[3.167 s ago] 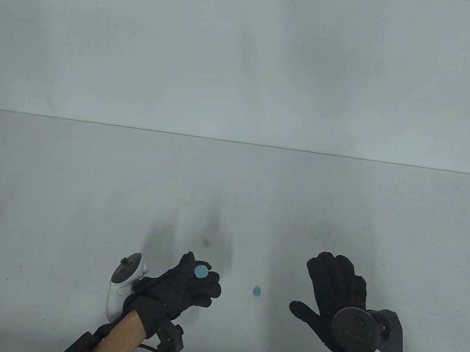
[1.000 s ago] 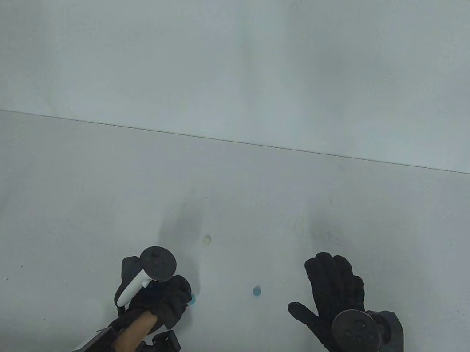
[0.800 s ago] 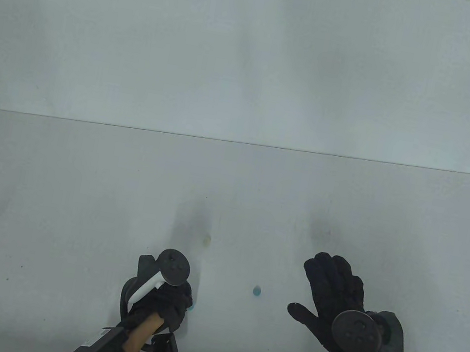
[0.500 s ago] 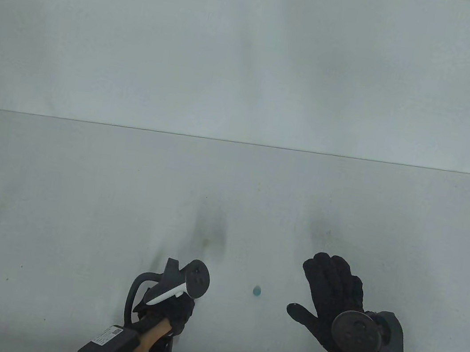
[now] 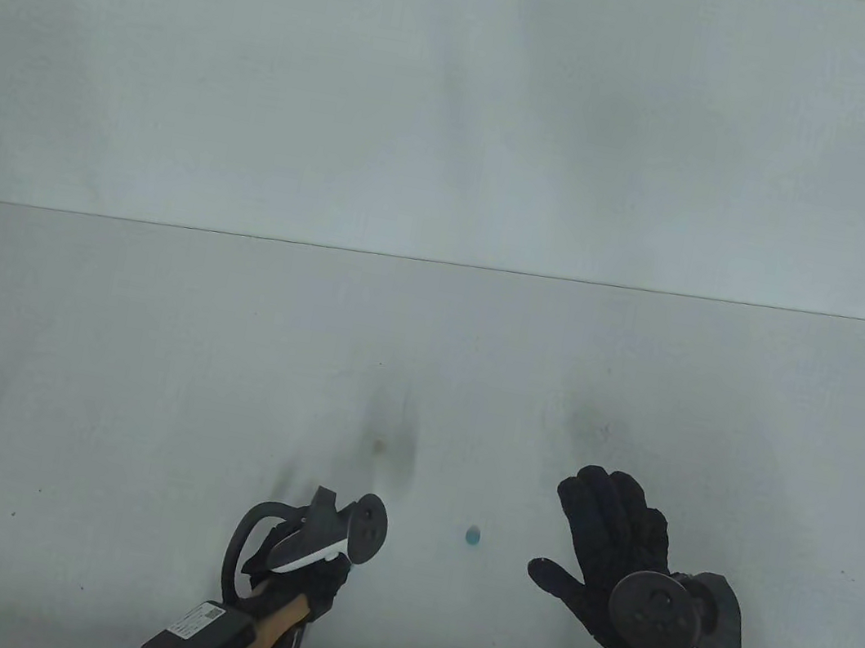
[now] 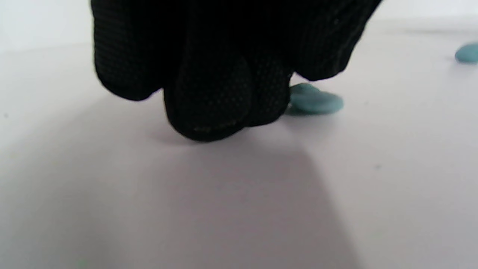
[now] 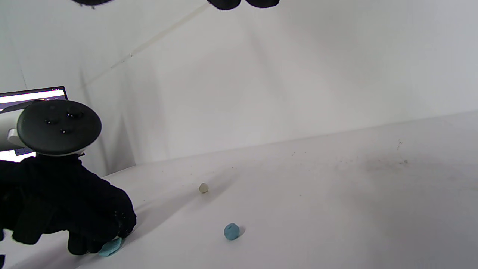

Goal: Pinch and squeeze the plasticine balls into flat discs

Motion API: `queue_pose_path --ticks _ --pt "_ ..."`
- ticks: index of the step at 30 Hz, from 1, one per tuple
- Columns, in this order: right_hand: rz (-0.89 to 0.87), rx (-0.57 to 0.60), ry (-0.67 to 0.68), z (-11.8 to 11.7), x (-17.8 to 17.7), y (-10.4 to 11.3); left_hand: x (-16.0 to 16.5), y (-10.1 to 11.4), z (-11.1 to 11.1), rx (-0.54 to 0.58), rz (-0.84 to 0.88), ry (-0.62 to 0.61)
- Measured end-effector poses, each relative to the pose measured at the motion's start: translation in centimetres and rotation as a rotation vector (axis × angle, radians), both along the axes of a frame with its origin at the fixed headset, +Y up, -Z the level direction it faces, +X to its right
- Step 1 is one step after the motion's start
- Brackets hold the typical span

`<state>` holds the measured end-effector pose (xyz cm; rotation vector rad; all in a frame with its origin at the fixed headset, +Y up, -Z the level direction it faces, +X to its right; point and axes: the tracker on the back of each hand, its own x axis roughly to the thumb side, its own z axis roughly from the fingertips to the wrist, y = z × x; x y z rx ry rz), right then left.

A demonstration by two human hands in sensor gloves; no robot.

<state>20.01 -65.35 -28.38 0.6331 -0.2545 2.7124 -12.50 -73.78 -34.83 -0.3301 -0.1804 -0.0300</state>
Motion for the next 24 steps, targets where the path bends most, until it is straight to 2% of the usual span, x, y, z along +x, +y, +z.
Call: queue_pose_path --ticks 2,7,12,16,24 --pt "0.001 -0.003 0.000 0.0 0.0 0.0 -0.6 0.8 -0.1 0.012 0.058 0.022" --pt "0.002 0.007 0.001 0.0 0.0 0.1 -0.9 4.3 -0.8 0.118 0.174 0.022" --pt "0.009 0.014 0.000 0.1 -0.1 0.1 -0.4 6.7 -3.4 0.195 0.201 0.006" --pt "0.010 0.015 -0.005 0.1 0.0 0.2 0.4 6.5 -6.2 0.207 0.171 -0.002" --pt "0.008 0.023 0.002 0.2 -0.1 0.3 1.7 3.3 -10.5 0.193 0.061 0.003"
